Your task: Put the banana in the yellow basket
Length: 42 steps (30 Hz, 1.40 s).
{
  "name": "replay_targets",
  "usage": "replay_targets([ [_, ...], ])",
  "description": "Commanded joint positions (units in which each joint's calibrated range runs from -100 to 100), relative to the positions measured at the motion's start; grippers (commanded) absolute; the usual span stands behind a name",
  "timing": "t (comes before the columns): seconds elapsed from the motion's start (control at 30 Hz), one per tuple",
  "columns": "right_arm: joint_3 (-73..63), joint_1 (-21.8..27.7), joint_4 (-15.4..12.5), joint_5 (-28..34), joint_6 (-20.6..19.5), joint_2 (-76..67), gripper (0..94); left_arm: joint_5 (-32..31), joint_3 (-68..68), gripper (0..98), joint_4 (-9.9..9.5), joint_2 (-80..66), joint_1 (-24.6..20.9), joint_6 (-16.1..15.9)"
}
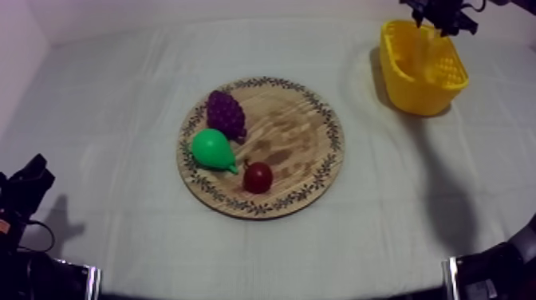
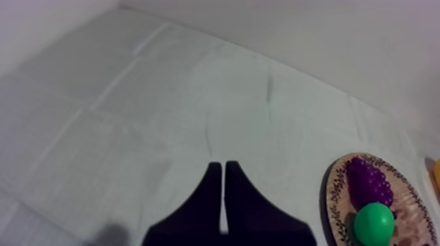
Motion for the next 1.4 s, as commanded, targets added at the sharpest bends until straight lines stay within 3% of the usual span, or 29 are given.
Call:
replay_targets([
  [0.0, 1.39, 0.28, -1.35, -2.35, 1.06, -0.54, 56.9, 0.00, -0.01, 0.1, 0.03, -0.05, 0.02, 0.00],
  [0.1, 3.12, 0.40, -1.56, -4.36, 1.36, -1.67, 60.4, 0.00, -0.01, 0.1, 0.03, -0.05, 0.02, 0.00],
  [0.2, 5.43, 0.26, -0.48, -6.69, 0.97, -4.42, 56.7, 0.00, -0.01, 0.1, 0.03, -0.05, 0.02, -0.01],
  [0.43, 18.51, 0.75, 5.27, -19.04, -1.13, -18.93, 32.9, 0.00, -0.01, 0.1, 0.03, -0.05, 0.02, 0.00],
  [0.53, 24.04, 1.49, 5.34, -23.55, -1.21, -26.42, 23.4, 0.00, -0.01, 0.1, 0.03, -0.05, 0.02, 0.01],
  [0.67, 31.71, 3.24, 0.47, -30.11, 1.40, -36.84, 17.7, 0.00, -0.01, 0.1, 0.03, -0.05, 0.02, 0.01],
  [0.83, 47.00, 5.30, -5.12, -40.93, 4.42, -50.94, 18.4, 0.00, -0.01, 0.1, 0.03, -0.05, 0.02, 0.01],
  [0.9, 54.26, 5.87, -9.13, -45.16, 7.63, -56.88, 19.9, 0.00, -0.01, 0.1, 0.03, -0.05, 0.02, 0.00],
  [0.97, 61.01, 6.00, -14.84, -48.40, 12.61, -62.61, 20.9, 0.00, -0.01, 0.1, 0.03, -0.05, 0.02, 0.01],
  [1.1, 70.06, 4.88, -23.96, -49.72, 21.45, -72.69, 20.8, 0.00, -0.01, 0.1, 0.03, -0.05, 0.02, 0.01],
  [1.2, 75.00, 3.65, -26.69, -48.69, 24.96, -78.97, 19.5, 0.00, -0.01, 0.1, 0.03, -0.05, 0.02, 0.00],
  [1.37, 82.62, 1.45, -26.58, -46.69, 27.50, -87.33, 14.1, 0.00, -0.01, 0.1, 0.03, -0.05, 0.02, 0.00],
])
